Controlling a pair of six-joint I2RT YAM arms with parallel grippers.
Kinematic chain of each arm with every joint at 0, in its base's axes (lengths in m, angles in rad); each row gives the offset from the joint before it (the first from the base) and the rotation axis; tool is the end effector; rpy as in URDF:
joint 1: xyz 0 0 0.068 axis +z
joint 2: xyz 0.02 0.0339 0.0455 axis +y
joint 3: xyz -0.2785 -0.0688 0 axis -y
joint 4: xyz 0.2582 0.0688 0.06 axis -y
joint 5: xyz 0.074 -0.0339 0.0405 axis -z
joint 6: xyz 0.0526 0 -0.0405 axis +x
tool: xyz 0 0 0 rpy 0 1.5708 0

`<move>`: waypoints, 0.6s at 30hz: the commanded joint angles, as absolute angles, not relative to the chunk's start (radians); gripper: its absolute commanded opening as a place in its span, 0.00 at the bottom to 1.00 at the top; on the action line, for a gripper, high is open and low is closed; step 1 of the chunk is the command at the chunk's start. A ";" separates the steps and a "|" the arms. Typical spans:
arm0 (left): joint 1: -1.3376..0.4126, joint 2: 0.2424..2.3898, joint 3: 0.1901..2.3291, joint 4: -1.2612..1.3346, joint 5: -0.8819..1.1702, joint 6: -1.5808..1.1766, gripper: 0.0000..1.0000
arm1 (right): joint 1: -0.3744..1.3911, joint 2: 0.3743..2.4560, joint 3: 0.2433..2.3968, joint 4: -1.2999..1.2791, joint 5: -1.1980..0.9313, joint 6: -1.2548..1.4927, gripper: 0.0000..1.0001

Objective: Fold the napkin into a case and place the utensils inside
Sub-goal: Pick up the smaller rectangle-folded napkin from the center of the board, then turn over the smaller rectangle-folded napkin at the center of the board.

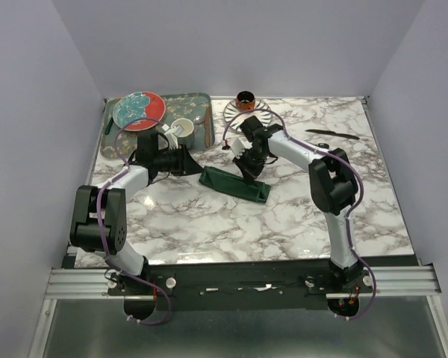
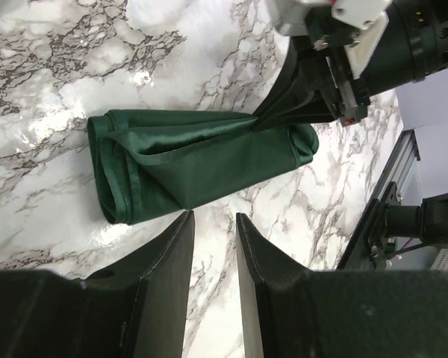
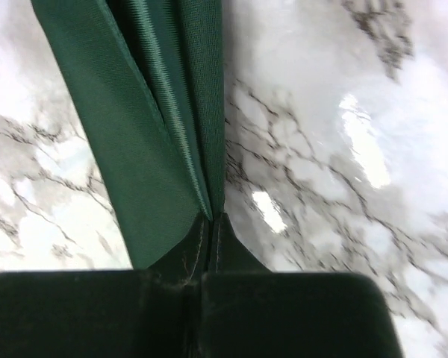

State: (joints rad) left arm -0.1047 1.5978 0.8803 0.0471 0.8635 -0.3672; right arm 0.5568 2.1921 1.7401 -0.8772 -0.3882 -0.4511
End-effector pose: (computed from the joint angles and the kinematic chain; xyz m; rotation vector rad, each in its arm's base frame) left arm 0.3402 -0.0760 0.2001 0.1955 2.2195 -1.2200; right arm 0.3884 0.2653 0.1620 -1.4439 2.4768 0.5810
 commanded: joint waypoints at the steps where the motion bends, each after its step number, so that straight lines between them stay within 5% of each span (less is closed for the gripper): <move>1: -0.089 1.557 0.864 0.054 0.839 -0.362 0.39 | 0.561 2.059 1.681 -0.756 -0.200 -0.486 0.01; 18: -0.060 1.500 0.839 0.023 0.804 -0.339 0.39 | 0.673 1.830 1.240 -0.143 0.245 -0.571 0.01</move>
